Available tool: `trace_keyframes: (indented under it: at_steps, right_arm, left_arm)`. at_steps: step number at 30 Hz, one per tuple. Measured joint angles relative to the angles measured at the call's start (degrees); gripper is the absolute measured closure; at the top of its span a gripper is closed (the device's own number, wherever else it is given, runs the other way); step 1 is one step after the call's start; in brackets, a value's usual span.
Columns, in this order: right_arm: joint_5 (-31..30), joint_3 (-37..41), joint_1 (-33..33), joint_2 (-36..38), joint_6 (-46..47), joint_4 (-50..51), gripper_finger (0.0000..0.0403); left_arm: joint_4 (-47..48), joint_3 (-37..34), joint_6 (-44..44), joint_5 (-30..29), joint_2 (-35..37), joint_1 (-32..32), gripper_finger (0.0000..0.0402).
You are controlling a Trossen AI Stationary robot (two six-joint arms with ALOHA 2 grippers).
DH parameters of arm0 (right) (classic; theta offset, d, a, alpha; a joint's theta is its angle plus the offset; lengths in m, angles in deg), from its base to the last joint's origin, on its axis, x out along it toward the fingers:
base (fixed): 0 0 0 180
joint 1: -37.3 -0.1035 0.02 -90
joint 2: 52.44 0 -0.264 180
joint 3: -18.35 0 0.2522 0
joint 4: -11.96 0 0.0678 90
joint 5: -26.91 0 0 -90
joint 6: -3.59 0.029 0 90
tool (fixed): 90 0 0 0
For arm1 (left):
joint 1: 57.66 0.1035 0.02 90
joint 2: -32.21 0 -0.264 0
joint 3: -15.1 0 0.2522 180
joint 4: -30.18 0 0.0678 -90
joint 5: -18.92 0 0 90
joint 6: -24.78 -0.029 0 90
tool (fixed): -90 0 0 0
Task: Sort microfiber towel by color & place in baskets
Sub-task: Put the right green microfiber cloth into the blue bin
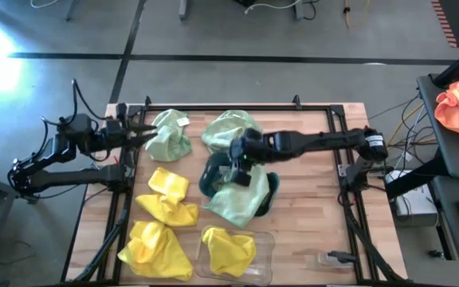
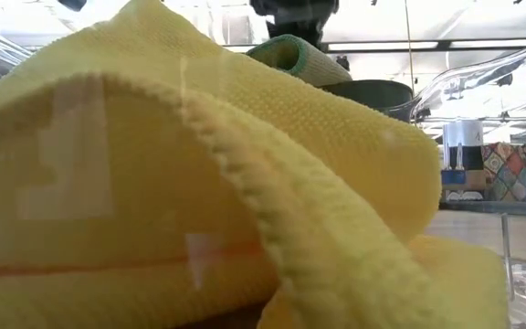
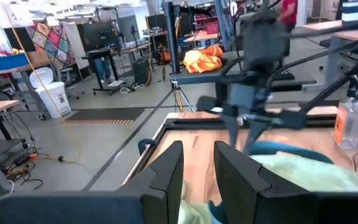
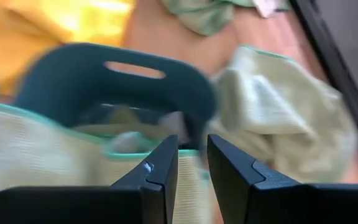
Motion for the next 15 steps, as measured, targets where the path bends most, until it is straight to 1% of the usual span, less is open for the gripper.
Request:
trace_keyframes:
  at_steps: [4,8,11,15]
  right_arm:
    - [0.0,0.0,5.3,0.0,-4.9,3.4,0.0322]
    - [-0.1,0.0,10.9,0.0,-5.6,5.8,0.0328]
    - [0.0,0.0,14.3,0.0,-5.6,5.7,0.0332]
    - [0.2,0.0,18.3,-0.4,-5.3,4.9,0.0335]
  left_arm:
    - [-3.6,0.0,-0.2,-5.2,-0.5,0.0,0.0327]
    - [-5.0,0.0,-1.2,-10.2,-0.8,0.0,0.0327]
    - [-5.2,0.0,-1.0,-12.0,-1.4,0.0,0.0327]
    - [-5.8,0.0,-1.0,-12.0,-2.3,0.0,0.0327]
